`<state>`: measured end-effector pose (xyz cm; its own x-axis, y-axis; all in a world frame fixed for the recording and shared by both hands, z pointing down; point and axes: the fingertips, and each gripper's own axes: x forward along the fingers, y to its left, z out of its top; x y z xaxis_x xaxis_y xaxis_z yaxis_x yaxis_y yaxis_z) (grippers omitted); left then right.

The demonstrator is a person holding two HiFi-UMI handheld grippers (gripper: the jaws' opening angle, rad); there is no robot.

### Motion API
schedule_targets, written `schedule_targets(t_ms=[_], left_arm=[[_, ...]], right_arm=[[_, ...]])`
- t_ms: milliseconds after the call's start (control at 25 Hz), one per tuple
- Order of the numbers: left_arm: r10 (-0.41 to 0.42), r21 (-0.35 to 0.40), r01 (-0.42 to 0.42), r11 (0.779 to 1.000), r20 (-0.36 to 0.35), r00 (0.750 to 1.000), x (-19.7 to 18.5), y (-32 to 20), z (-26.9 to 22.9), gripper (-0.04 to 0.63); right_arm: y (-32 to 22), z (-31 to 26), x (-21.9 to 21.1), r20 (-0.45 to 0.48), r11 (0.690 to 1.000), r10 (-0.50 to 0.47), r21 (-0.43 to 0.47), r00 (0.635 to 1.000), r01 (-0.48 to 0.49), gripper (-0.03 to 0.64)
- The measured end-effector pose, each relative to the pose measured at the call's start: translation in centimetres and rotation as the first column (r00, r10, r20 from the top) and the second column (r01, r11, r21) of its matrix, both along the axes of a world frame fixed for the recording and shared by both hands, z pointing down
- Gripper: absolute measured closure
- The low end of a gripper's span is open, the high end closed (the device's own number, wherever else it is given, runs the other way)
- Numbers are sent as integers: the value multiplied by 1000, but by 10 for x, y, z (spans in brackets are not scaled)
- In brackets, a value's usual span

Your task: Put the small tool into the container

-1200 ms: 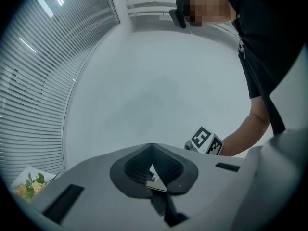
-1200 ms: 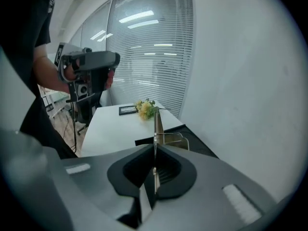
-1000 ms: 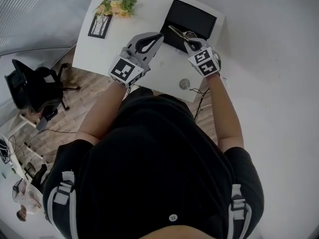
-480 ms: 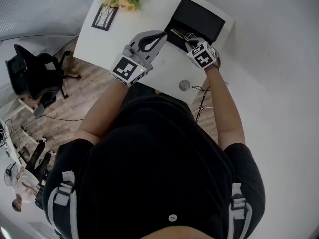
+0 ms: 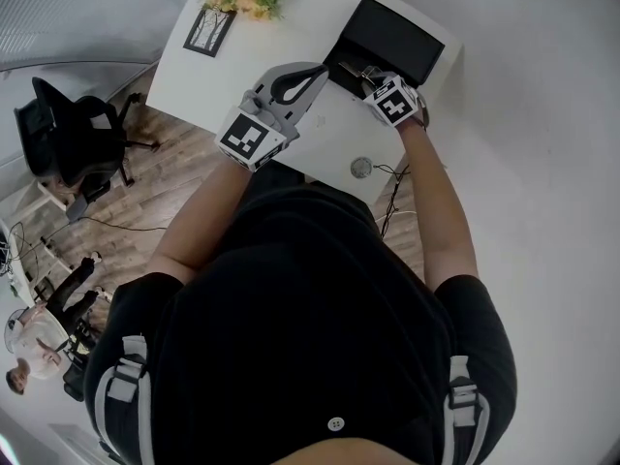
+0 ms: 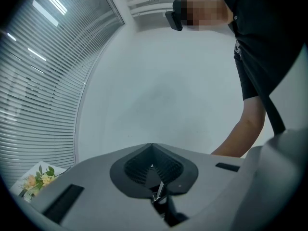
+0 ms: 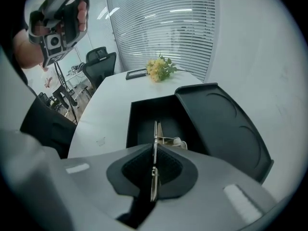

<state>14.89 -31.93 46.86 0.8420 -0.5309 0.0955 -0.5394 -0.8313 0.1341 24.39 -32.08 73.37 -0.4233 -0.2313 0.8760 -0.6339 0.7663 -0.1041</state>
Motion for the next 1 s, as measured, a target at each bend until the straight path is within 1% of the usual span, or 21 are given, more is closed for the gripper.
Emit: schedule_targets(t_ms=[160,320,520,640,720,840,920,1000], left_arm=[[-2,-2,2,1000,22,1000,-3,4,0,588],[-5,9,5,1000,20,1000,-6,5,-3,588],[-1,21,1,1000,8,1000,-7,10,-8,588],[7,26,-7,1000,15,1000,-7,12,-12,588],[16,27,-16,999,18,1000,-8,15,-13,588],[14,25,-14,1000,30,999,-9,17,-13,588],[12,28,-13,1000,26,1000,-11,17,-16,588],[21,39,-22,999,29,999,-12,19,-22,588]], right_arm=[[-1,-2,5,-8,1000,19,12,1000,-19,559],[-10,-12,11,-17,997,41,60,999,-40,529],[-17,-33,21,-23,989,70,130,997,-66,528],[-20,-58,21,6,979,94,179,996,-93,528],[-18,-81,18,56,968,118,215,991,-127,529],[-13,-126,12,191,936,156,284,969,-207,549],[-9,-164,7,307,901,167,339,937,-271,576],[-1,-202,0,419,857,157,393,895,-334,601]])
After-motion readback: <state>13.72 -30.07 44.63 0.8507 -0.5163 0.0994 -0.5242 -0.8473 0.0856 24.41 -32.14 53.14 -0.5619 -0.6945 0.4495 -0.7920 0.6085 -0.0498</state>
